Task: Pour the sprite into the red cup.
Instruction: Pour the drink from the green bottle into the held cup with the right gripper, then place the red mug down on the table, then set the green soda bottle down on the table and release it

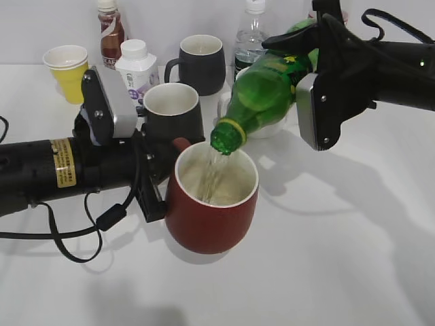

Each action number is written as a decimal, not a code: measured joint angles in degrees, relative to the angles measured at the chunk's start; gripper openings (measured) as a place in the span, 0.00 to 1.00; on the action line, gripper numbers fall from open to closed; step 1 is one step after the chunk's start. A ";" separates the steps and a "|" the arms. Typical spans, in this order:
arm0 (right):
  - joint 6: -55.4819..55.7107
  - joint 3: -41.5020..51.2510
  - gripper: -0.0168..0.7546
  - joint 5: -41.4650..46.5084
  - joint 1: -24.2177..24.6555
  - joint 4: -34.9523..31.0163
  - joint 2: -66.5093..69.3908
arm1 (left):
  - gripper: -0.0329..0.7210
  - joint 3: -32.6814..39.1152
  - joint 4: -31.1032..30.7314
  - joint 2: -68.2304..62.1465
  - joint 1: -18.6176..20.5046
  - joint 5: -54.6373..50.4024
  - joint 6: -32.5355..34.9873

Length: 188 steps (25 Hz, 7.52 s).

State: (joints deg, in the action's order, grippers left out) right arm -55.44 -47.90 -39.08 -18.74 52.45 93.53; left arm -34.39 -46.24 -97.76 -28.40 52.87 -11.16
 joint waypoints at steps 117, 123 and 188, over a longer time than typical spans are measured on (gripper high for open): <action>45.95 5.99 0.53 4.25 0.00 -66.00 2.26 | 0.12 0.16 26.53 3.62 28.43 -11.07 0.17; 45.76 6.04 0.53 2.01 0.00 -66.21 6.04 | 0.12 0.16 28.65 -5.19 28.43 -0.31 5.90; 50.74 9.44 0.85 -0.74 0.00 -62.13 10.00 | 0.49 14.66 35.83 17.77 21.94 -22.09 -2.85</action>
State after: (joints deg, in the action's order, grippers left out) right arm -4.70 -38.46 -39.82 -18.74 -9.69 103.52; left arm -19.73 -10.41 -80.00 -6.46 30.77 -14.00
